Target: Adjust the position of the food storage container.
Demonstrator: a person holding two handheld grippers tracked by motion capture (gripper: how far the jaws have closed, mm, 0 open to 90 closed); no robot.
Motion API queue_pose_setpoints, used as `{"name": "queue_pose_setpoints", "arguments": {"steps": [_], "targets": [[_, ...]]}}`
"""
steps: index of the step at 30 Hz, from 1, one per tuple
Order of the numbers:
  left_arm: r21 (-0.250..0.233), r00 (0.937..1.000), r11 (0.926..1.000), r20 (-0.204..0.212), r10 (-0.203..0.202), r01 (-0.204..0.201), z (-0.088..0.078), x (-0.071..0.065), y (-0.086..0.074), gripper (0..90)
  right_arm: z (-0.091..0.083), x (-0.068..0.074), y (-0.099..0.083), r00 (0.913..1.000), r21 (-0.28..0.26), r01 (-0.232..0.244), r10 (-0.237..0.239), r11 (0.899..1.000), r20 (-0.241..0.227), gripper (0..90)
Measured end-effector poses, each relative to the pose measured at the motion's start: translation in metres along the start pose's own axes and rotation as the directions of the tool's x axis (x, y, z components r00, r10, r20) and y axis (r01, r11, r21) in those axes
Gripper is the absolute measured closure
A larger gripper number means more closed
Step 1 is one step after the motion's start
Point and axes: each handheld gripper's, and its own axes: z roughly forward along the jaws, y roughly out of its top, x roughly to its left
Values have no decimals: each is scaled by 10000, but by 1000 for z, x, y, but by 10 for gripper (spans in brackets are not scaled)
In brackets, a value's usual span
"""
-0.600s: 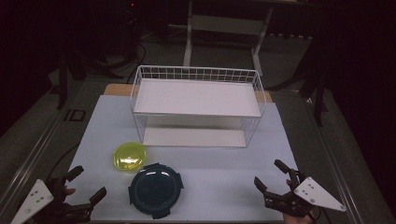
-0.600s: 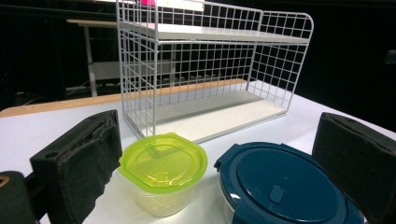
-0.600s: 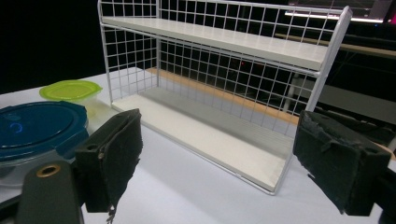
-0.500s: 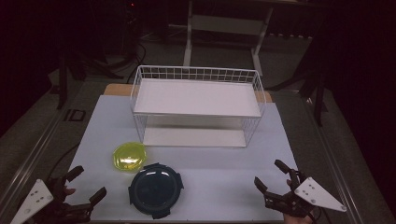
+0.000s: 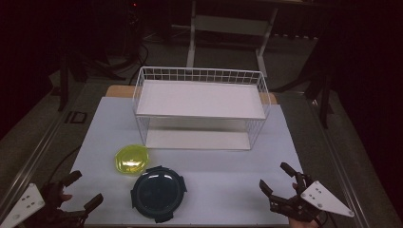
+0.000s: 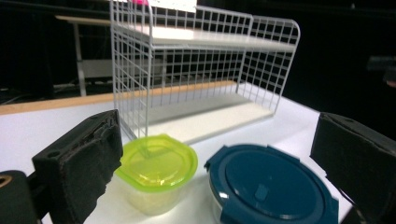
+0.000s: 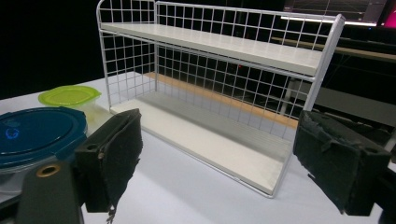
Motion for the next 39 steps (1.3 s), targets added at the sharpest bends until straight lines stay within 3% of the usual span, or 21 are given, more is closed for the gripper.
{"name": "queue_pose_setpoints", "arguments": {"steps": [5, 9, 13, 14, 16, 18, 21, 23, 25, 27, 30, 31, 33, 37, 38, 39], "targets": [[1006, 9979, 9946, 630, 179, -242, 8, 4, -9, 80, 1, 1, 0, 10000, 20, -42, 42, 10000, -38, 152], [1858, 9938, 9805, 1015, 462, -646, 16, 8, -19, 236, 1, 1, 0, 10000, 15, -13, 13, 10000, 1, 151], [2500, 9875, 9655, 1537, 352, -734, 22, 11, -28, 434, 1, 0, -1, 10000, -11, -62, 62, 10000, 5, 151], [2500, 9875, 9655, 1537, 352, -734, 22, 11, -28, 475, 1, 0, -1, 10000, -11, -62, 62, 10000, 5, 151], [2990, 9829, 9488, 1774, 502, -1024, 26, 13, -34, 564, 2, 0, -2, 9999, 25, -96, 96, 10000, -57, 151], [3259, 9821, 9382, 1785, 600, -1166, 30, 15, -39, 644, 3, 0, -2, 9999, 56, -69, 70, 10000, -82, 150], [3683, 9786, 9152, 1779, 1031, -1634, 38, 14, -46, 730, 3, 1, -2, 10000, 74, -32, 33, 10000, -86, 150], [4061, 9745, 8947, 1925, 1150, -1858, 43, 13, -50, 769, 4, 0, -2, 9999, 65, -50, 50, 10000, -99, 150], [4331, 9720, 8815, 2104, 1043, -1883, 48, 13, -53, 825, 4, 0, -3, 9999, 86, -96, 96, 9999, -100, 150], [4454, 9702, 8751, 2219, 969, -1893, 53, 13, -57, 868, 5, 0, -4, 9999, 115, -117, 119, 9999, -120, 150], [4477, 9692, 8735, 2268, 958, -1911, 55, 12, -58, 879, 5, 0, -4, 9998, 151, -124, 127, 9998, -146, 150], [4612, 9691, 8668, 2299, 896, -1895, 62, 12, -60, 883, 5, 1, -4, 9998, 169, -91, 94, 9998, -166, 150], [4641, 9680, 8647, 2344, 893, -1921, 65, 10, -61, 886, 5, 1, -4, 9998, 175, -79, 83, 9998, -181, 150], [4689, 9615, 8550, 2511, 1115, -2216, 73, 6, -62, 887, 5, 1, -4, 9998, 173, -82, 85, 9998, -151, 150], [4774, 9613, 8485, 2486, 1189, -2285, 75, 6, -63, 887, 5, 1, -4, 9999, 178, -85, 87, 9998, -146, 150], [4772, 9611, 8491, 2508, 1155, -2265, 76, 6, -64, 888, 5, 1, -4, 9998, 176, -96, 99, 9998, -151, 150]]}}
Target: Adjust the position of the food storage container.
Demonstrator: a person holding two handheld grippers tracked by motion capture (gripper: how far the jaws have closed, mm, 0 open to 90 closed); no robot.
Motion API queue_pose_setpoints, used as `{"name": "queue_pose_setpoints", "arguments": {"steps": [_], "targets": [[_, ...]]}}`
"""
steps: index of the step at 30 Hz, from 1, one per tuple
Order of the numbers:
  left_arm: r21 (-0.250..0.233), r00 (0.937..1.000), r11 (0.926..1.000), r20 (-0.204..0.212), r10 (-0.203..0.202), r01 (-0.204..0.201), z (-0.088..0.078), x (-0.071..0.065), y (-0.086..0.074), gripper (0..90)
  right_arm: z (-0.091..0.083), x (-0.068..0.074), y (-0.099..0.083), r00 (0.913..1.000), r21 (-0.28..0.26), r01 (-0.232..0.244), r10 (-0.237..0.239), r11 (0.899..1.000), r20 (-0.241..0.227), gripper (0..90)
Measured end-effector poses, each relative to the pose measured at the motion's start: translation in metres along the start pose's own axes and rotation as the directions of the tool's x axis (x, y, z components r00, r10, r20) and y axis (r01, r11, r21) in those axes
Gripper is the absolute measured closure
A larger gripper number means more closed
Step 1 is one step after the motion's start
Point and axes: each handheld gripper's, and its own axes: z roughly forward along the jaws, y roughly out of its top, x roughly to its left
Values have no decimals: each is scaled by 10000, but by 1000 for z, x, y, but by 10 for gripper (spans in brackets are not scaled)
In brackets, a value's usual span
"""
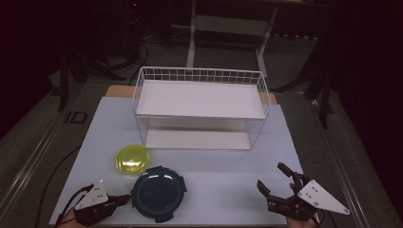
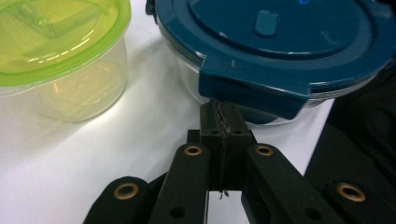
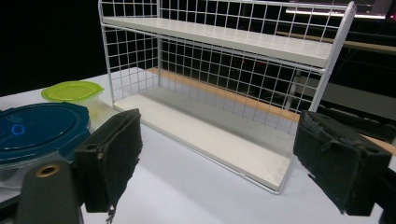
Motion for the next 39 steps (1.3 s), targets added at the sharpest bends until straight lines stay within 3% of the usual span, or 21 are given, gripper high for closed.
{"name": "queue_pose_setpoints", "arguments": {"steps": [4, 10, 16, 18, 23, 27, 32, 39], "targets": [[205, 10000, 9998, 24, 33, -33, 4, -1, 1, 887, 0, 0, 0, 10000, 6, 29, -29, 10000, -10, 150], [26, 9995, 9997, 183, -260, 260, 9, 1, 4, 888, 2, 1, -1, 10000, 54, 53, -53, 10000, -36, 150], [128, 9998, 9998, 173, -141, 138, 16, 0, 9, 887, 3, 1, -1, 10000, 74, 12, -11, 10000, -56, 150], [147, 9999, 9998, 75, -152, 151, 14, 1, 10, 887, 2, 1, -1, 10000, 92, 45, -45, 9999, -49, 150], [-327, 9987, 9982, 122, -503, 507, 3, 2, 12, 887, 1, 0, -1, 10000, 68, -13, 14, 10000, -38, 150], [-165, 9981, 9986, 368, -495, 501, 6, -2, 11, 887, 1, 2, -1, 10000, 58, 44, -43, 10000, -55, 150], [-165, 9981, 9983, 278, -553, 557, 7, -3, 12, 887, 1, 1, -1, 10000, 62, 20, -20, 10000, -33, 150], [-2, 9978, 9990, 491, -446, 447, 20, -9, 24, 886, 2, 3, 0, 10000, 74, 37, -36, 10000, -71, 150]]}}
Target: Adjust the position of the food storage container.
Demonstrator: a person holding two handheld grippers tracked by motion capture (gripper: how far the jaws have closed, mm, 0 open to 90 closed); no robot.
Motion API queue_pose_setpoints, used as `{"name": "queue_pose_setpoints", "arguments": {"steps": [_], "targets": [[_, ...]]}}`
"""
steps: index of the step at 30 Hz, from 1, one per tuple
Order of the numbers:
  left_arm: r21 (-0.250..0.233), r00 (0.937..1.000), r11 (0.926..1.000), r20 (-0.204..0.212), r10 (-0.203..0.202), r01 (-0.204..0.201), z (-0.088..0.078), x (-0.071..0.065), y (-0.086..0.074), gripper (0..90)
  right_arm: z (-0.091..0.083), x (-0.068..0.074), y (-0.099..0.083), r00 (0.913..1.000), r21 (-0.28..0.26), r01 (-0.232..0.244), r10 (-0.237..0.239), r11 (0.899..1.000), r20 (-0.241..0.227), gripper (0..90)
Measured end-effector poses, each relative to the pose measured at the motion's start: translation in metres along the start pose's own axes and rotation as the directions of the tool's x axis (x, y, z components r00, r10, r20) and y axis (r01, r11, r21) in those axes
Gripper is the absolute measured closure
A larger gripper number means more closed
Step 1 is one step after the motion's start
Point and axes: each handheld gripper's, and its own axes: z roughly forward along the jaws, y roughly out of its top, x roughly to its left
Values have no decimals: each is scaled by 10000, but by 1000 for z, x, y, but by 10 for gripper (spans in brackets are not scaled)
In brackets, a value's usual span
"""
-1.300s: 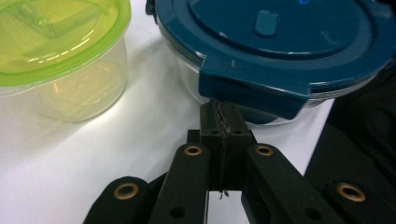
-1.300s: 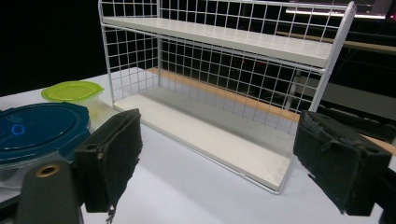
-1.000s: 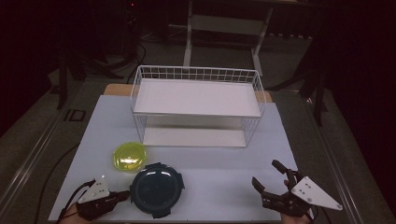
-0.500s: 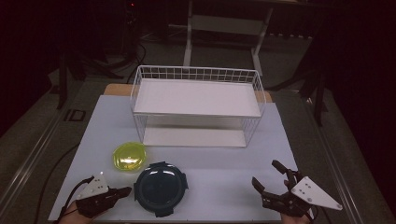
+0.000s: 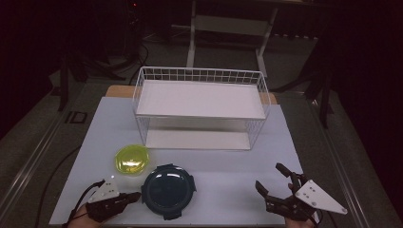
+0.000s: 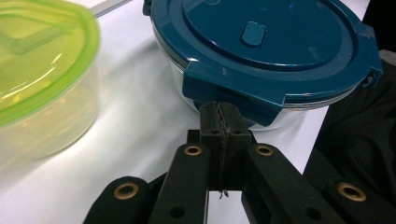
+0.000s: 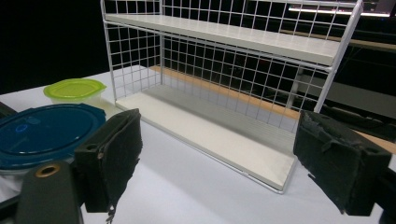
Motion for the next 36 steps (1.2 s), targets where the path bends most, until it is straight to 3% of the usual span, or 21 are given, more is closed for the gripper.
{"name": "queue_pose_setpoints", "arguments": {"steps": [8, 18, 25, 30, 36], "targets": [[174, 9993, 9992, 146, 348, -350, 22, -7, 19, 887, 0, -1, -1, 10000, 8, -60, 60, 10000, -43, 150], [260, 9987, 9987, 261, 440, -447, 54, -10, 46, 887, 0, -1, -1, 10000, 9, -43, 43, 10000, -52, 150], [191, 9976, 9988, 538, 430, -441, 73, -13, 58, 887, 0, -2, -2, 10000, 38, -63, 63, 10000, -63, 150], [218, 9969, 9979, 508, 605, -617, 79, -17, 63, 887, 1, -2, -2, 9999, 95, -45, 46, 9999, -90, 150], [232, 9940, 9968, 804, 742, -763, 94, -25, 73, 886, 2, -2, -3, 9999, 98, -68, 69, 9999, -108, 150]]}}
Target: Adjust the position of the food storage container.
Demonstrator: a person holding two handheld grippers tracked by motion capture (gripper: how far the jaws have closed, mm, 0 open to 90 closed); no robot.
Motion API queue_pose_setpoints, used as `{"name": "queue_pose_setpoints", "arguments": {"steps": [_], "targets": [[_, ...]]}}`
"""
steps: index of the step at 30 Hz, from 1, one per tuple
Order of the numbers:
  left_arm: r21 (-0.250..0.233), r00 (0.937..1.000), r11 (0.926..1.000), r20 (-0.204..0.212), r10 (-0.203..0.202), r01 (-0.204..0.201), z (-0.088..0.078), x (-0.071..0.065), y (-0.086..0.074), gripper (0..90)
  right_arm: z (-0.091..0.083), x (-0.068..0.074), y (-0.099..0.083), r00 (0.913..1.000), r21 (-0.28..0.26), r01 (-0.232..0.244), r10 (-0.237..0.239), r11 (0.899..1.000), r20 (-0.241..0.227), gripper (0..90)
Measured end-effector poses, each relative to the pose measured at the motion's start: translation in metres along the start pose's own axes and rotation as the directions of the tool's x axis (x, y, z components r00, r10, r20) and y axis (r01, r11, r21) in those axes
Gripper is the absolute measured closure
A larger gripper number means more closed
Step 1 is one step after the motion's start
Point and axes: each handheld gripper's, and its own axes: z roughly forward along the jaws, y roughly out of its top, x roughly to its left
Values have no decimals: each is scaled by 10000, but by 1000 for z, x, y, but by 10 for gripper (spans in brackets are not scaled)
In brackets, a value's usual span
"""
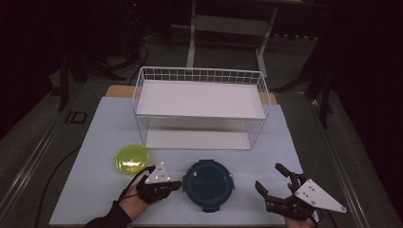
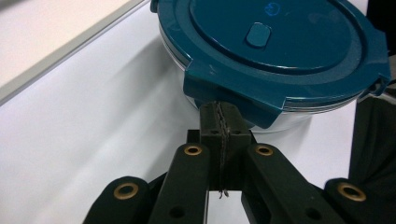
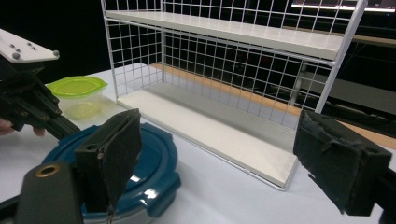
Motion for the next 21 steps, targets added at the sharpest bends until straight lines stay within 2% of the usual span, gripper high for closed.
{"name": "queue_pose_setpoints", "arguments": {"steps": [7, 13, 16, 17, 21], "targets": [[-64, 9998, 9999, 134, 110, -110, 16, -5, 11, 887, 0, 1, 0, 10000, 37, 27, -27, 10000, -17, 150], [-156, 9997, 9999, 262, -19, 23, 21, -3, 14, 885, 1, 0, -1, 10000, 50, 24, -24, 10000, -48, 150], [-235, 9999, 9997, 144, 81, -78, 20, -3, 14, 883, 1, 1, -1, 10000, 81, 41, -41, 10000, -69, 150], [-563, 9999, 9984, 141, 20, -12, 15, -2, 15, 882, 1, 1, -1, 10000, 91, 45, -44, 9999, -74, 150], [-920, 9992, 9957, 396, -104, 141, 1, -3, 21, 810, 1, 2, -1, 9999, 79, 64, -64, 9999, -114, 150]]}}
